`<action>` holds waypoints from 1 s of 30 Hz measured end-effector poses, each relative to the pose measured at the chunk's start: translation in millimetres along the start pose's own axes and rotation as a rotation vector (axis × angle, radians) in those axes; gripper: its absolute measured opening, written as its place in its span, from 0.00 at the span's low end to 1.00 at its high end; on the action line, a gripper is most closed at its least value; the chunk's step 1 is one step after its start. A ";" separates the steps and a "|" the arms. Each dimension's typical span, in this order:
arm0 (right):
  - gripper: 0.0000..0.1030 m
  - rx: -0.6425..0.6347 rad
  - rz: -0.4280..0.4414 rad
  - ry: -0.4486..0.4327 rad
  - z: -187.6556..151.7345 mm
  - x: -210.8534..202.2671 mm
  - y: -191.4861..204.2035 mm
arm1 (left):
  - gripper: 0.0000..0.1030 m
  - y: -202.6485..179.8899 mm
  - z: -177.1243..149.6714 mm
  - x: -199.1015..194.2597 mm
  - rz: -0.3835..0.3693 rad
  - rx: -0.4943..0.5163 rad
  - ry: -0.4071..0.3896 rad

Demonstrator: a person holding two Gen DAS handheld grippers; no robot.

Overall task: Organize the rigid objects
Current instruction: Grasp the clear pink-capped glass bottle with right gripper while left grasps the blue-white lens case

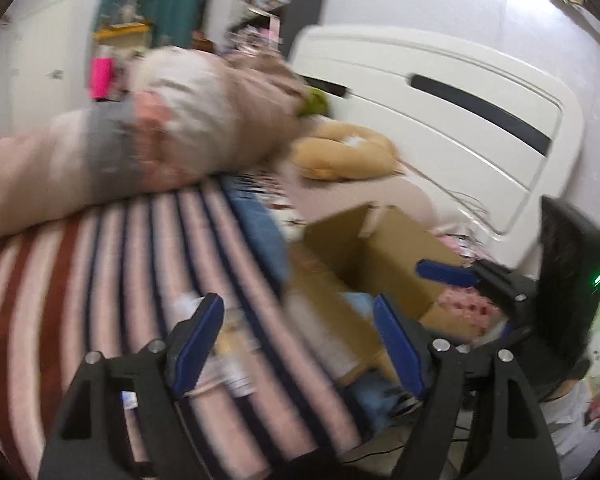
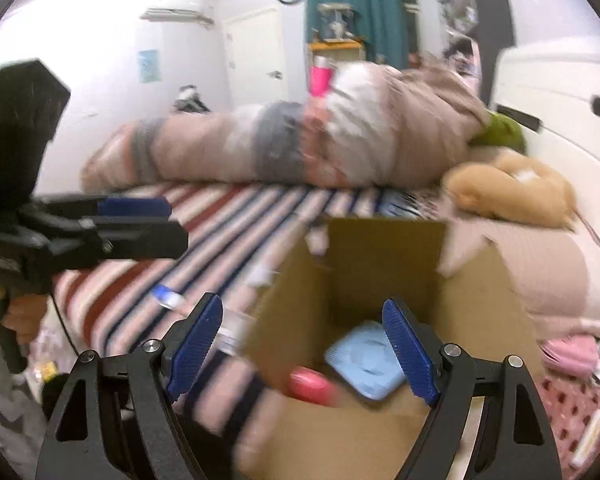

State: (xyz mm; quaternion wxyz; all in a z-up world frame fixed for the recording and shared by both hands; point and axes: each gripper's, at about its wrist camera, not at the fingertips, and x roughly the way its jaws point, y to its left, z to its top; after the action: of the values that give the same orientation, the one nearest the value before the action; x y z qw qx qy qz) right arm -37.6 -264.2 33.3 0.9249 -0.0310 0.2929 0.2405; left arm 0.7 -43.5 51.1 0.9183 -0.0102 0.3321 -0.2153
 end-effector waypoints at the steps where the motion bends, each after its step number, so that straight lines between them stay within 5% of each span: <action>1: 0.78 -0.005 0.030 -0.009 3.5 0.2 13.1 | 0.74 14.2 -8.4 -12.4 0.040 -0.015 -0.011; 7: 0.78 -0.051 0.222 0.052 9.5 42.2 96.0 | 0.75 90.0 -52.1 -61.8 0.143 -0.105 -0.022; 11: 0.78 -0.090 0.267 0.151 -8.1 87.7 125.4 | 0.75 117.1 -63.3 -73.3 0.155 -0.143 -0.022; 22: 0.77 -0.193 0.158 0.315 -48.0 209.2 107.6 | 0.75 123.4 -85.7 -56.8 0.207 -0.196 -0.013; 30: 0.77 -0.317 0.159 0.339 -55.0 242.7 103.9 | 0.75 134.0 -97.0 -12.0 0.230 -0.263 0.019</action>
State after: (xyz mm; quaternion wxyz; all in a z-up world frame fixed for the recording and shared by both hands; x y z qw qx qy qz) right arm 58.4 -79.9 -138.5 0.8243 -0.1925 0.4041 0.3466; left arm -15.1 94.9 -38.8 0.9245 -0.0901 0.3650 -0.0635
